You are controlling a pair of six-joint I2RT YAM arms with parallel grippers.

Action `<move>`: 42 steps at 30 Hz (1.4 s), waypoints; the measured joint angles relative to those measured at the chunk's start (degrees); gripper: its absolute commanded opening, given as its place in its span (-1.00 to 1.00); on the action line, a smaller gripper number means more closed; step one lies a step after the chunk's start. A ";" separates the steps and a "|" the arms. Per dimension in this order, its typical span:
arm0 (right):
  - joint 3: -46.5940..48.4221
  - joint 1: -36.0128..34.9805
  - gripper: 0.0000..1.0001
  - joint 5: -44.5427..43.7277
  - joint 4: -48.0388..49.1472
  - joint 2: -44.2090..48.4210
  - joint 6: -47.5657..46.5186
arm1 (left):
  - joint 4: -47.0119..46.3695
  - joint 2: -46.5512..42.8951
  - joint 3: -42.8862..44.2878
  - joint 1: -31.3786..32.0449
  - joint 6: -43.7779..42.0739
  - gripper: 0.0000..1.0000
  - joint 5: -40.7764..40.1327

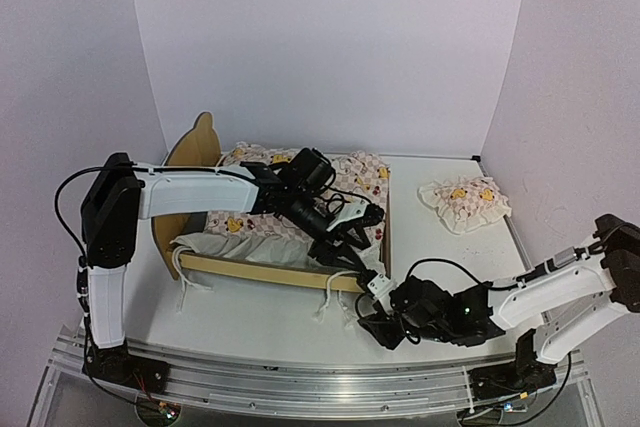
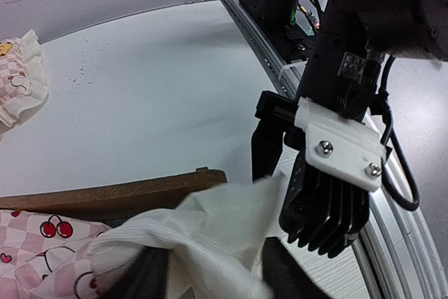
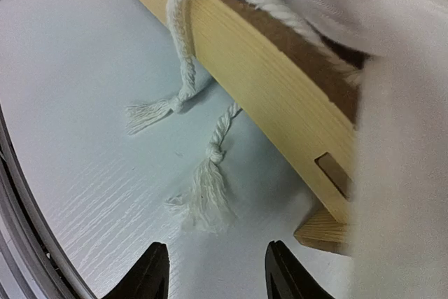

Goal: Set up the pet bed

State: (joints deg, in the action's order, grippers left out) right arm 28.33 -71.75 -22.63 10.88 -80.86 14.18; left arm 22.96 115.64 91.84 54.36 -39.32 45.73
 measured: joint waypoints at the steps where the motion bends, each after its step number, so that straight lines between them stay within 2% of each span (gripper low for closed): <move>1: 0.03 -0.32 0.02 -0.13 0.31 -0.73 -0.06 | -0.18 -0.10 -0.12 -0.16 0.29 0.60 0.18; 6: 0.75 -2.61 0.08 -1.34 1.74 -5.55 -0.05 | -2.30 -5.48 -6.22 -3.25 0.68 0.71 2.88; 10: 1.34 -2.70 0.12 -3.83 3.78 -8.86 -0.04 | -7.36 -18.91 -18.55 -6.58 3.66 0.58 2.67; 12: 1.63 -2.70 0.13 -5.36 4.69 -9.95 0.08 | -12.38 -27.03 -26.17 -6.82 7.09 0.38 0.20; 13: 1.87 -2.70 0.13 -6.23 5.16 -10.41 0.30 | -17.52 -32.41 -32.18 -5.80 8.95 0.24 -3.07; 14: 2.15 -2.68 0.13 -6.86 5.72 -10.98 0.58 | -21.46 -38.89 -39.24 -3.82 11.57 0.20 -6.20; 18: 2.52 -2.70 0.15 -7.31 8.16 -12.83 2.37 | -29.97 -47.80 -52.99 4.52 20.36 0.15 -15.19; 23: 2.52 -2.70 0.18 -6.75 9.59 -13.67 3.49 | -36.60 -40.15 -60.38 11.75 31.74 0.27 -29.73; 28: 2.55 -2.70 0.12 -6.72 12.35 -15.39 3.35 | -43.80 -26.16 -59.39 14.29 38.55 0.35 -42.13; 33: 2.78 -2.70 -0.21 -7.01 14.68 -17.90 3.96 | -49.98 -17.56 -56.62 15.03 42.09 0.32 -48.53; 38: 2.63 -2.70 -0.60 -7.42 15.25 -18.18 5.73 | -54.55 -12.30 -54.75 15.31 42.85 0.25 -50.51; 42: 2.23 -2.70 -0.86 -7.40 15.73 -18.18 5.88 | -56.83 -8.59 -54.14 15.49 43.79 0.03 -51.26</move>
State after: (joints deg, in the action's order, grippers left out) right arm 30.57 -74.46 -30.03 26.61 -99.04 20.06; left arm -33.86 107.05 37.69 69.86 4.47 -5.53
